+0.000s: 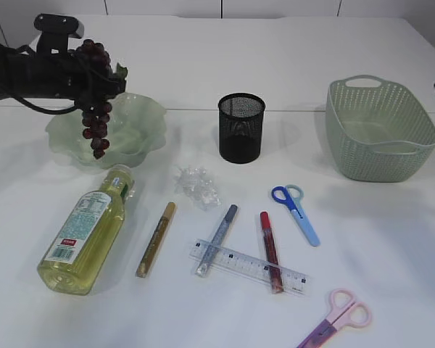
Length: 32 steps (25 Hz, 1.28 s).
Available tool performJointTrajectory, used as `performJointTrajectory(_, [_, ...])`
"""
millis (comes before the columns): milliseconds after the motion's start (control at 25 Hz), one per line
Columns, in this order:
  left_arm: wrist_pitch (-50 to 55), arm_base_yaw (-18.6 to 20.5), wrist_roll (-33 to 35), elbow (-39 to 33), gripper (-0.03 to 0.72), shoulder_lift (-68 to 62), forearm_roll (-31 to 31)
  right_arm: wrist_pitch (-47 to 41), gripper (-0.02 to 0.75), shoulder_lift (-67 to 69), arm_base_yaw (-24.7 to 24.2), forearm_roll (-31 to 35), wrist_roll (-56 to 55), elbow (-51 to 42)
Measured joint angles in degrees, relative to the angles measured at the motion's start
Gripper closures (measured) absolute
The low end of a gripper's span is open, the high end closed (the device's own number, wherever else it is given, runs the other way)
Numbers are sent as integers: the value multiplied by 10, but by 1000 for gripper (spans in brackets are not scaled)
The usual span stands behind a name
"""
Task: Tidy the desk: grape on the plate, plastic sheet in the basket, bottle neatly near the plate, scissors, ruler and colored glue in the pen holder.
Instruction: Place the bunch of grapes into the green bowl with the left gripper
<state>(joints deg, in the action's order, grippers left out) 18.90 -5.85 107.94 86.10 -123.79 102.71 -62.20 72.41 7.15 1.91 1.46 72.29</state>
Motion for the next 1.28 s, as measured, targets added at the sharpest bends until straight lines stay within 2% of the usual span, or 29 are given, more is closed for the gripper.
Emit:
performJointTrajectory(120, [0,0,0,0,180,-1,0,0,234,9,0,2,0,0])
performJointTrajectory(240, [1,0,0,2,115,-1,1,0,234,11,0,6,0,0])
performJointTrajectory(720, [1,0,-12,2,103,-1,2,0,235,11,0,8,0,0])
performJointTrajectory(880, [2,0,-59,2,105,13,-13,0,236,11,0,8,0,0])
performJointTrajectory(1000, [19,0,-165,2,133,32,-117,0,236,11,0,8,0,0])
performJointTrajectory(1120, [67,0,-342,4,155,50,-301,0,236,11,0,8,0,0])
performJointTrajectory(1240, [133,-4,-555,4,159,69,-527,0,236,11,0,8,0,0])
performJointTrajectory(1280, [151,-10,-604,4,159,77,-588,0,236,11,0,8,0,0])
